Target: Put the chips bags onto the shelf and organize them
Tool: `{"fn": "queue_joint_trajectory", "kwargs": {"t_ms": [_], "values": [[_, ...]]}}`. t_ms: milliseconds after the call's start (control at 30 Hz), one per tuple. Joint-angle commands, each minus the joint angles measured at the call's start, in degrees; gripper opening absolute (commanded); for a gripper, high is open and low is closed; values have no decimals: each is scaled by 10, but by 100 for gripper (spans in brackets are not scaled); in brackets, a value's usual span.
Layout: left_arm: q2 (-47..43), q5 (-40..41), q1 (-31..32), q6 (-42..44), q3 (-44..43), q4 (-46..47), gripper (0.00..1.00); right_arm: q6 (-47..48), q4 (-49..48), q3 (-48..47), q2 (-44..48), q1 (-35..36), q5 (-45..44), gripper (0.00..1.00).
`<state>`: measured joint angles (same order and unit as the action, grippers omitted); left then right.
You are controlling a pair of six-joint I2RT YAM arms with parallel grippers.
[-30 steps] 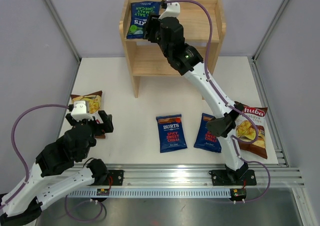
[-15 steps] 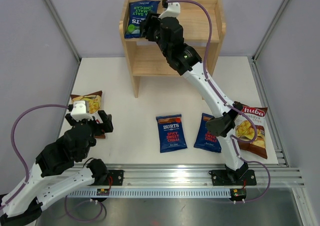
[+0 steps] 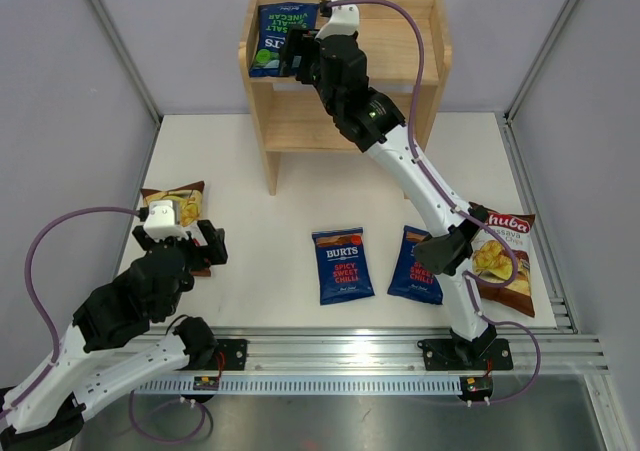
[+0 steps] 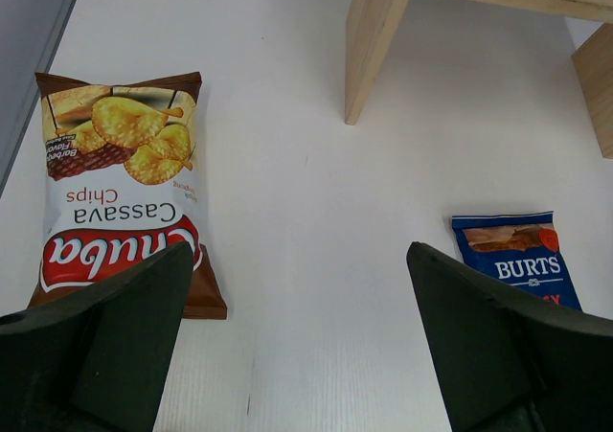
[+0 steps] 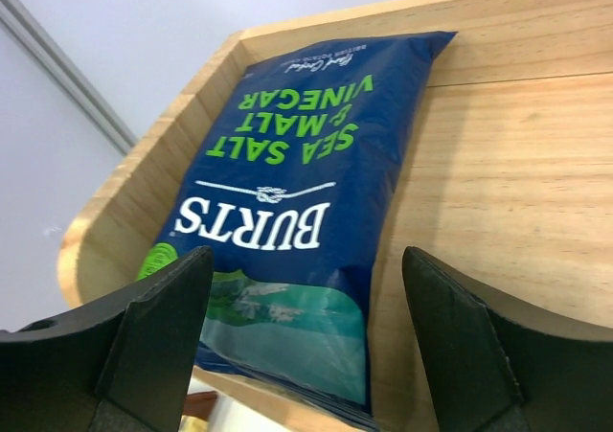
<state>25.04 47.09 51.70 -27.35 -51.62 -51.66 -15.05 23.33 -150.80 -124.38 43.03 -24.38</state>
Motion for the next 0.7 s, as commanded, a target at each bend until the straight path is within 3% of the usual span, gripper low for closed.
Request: {"fn": "queue_joint_trajectory", "kwargs": {"t_ms": [0, 167, 467, 600, 633, 667], "values": [[4, -1, -3, 4, -10, 16, 97, 56, 68, -10, 9, -7, -53, 89], [4, -5, -3, 5, -9, 22, 99, 56, 68, 1, 39, -8, -30, 99], [0, -22, -4, 13, -8, 38, 99, 49, 86, 20, 152, -8, 33, 100], [3, -57, -4, -20, -20, 38, 99, 30, 141, 128, 245, -8, 95, 99], [4, -97, -3, -30, -15, 43, 99, 20, 138, 173, 308, -8, 117, 99], [7, -118, -3, -40, -5, 52, 99, 12, 128, 288, 344, -9, 136, 100]]}}
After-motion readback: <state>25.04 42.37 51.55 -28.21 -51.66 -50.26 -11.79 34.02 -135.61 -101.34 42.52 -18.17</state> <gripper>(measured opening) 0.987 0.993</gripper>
